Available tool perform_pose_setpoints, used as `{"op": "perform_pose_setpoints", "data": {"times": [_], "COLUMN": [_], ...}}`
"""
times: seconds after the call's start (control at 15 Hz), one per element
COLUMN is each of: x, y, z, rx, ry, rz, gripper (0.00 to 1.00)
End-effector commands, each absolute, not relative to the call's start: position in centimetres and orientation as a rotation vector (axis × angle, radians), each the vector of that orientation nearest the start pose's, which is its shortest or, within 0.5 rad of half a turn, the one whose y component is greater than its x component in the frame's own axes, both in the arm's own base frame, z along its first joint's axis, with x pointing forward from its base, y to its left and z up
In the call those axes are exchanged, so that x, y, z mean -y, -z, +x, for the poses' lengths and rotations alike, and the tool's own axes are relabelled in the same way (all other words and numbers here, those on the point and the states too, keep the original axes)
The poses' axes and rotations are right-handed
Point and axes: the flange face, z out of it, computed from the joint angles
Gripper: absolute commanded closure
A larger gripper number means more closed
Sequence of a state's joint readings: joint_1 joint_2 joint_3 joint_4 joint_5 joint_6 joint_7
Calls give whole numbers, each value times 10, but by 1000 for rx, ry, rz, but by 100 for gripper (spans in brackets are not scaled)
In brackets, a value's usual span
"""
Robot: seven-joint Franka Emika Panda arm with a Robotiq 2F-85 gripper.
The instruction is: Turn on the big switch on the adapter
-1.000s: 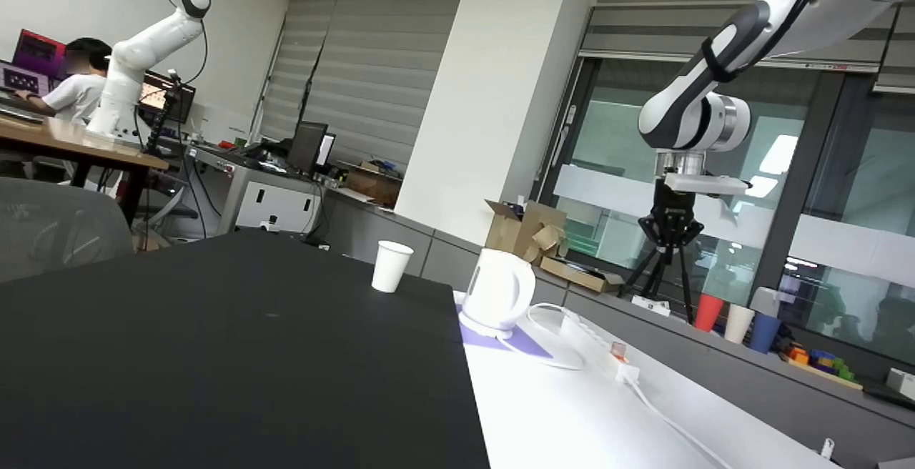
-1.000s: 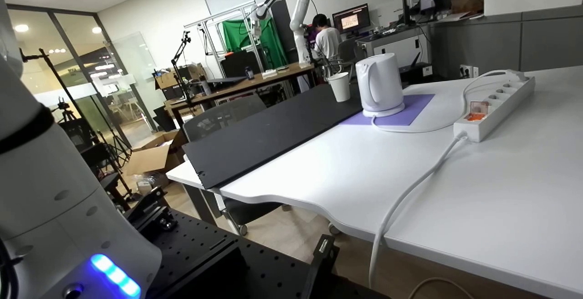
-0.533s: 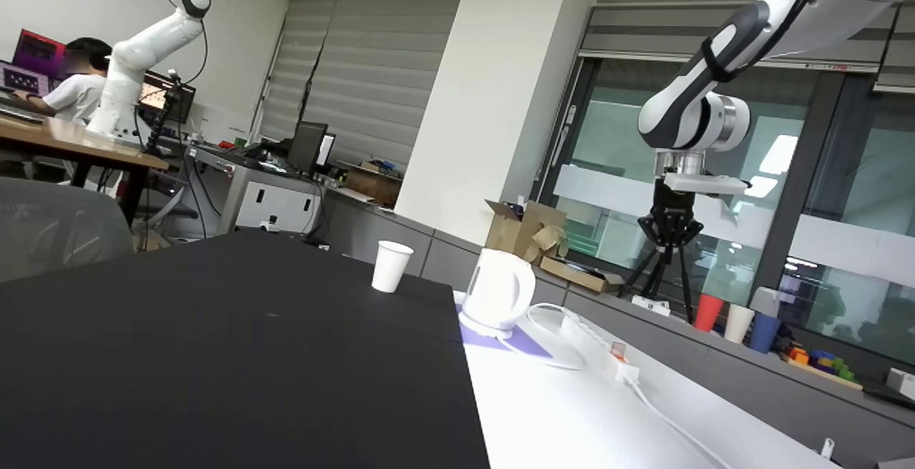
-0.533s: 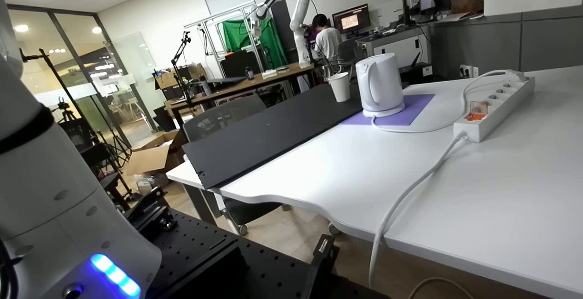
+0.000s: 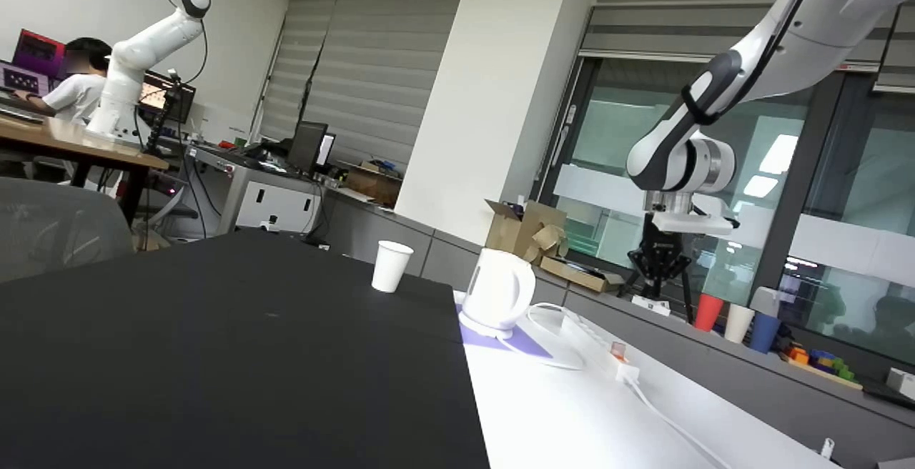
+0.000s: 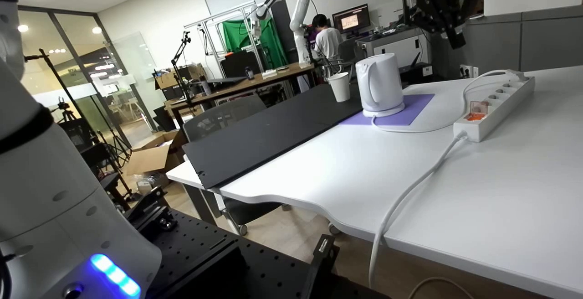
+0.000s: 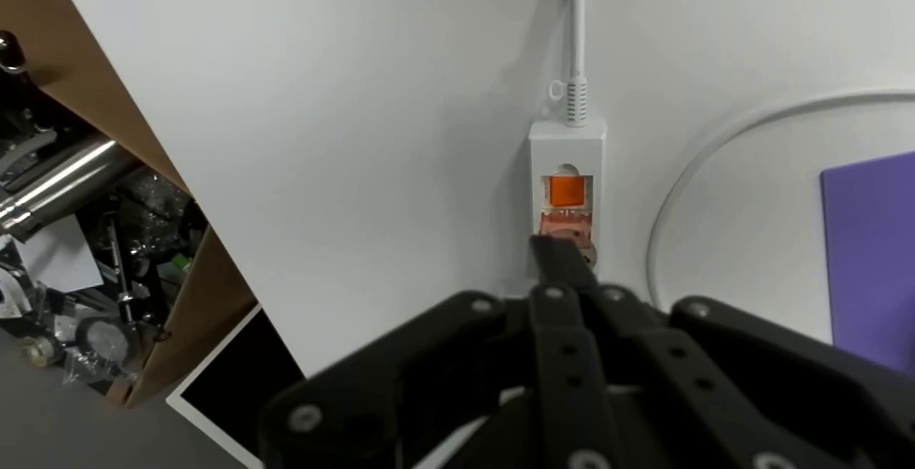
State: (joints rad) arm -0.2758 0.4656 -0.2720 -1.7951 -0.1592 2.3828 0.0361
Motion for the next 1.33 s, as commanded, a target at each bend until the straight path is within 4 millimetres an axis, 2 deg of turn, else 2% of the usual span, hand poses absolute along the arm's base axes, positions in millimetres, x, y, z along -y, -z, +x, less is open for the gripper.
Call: {"op": "perform_pose_setpoints", "data": {"times": [0.0, 0.2, 0.47, 0.87, 1.27], "x": [342, 344, 347, 353, 356], "y": [-281, -251, -225, -203, -187], "z": [587, 591, 602, 627, 636], "rx": [-755, -772, -770, -761, -776], "ry": [107, 77, 92, 27, -132], "rz": [-3313, -3315, -3318, -3306, -3298], "gripper": [100, 100, 100, 100, 100]}}
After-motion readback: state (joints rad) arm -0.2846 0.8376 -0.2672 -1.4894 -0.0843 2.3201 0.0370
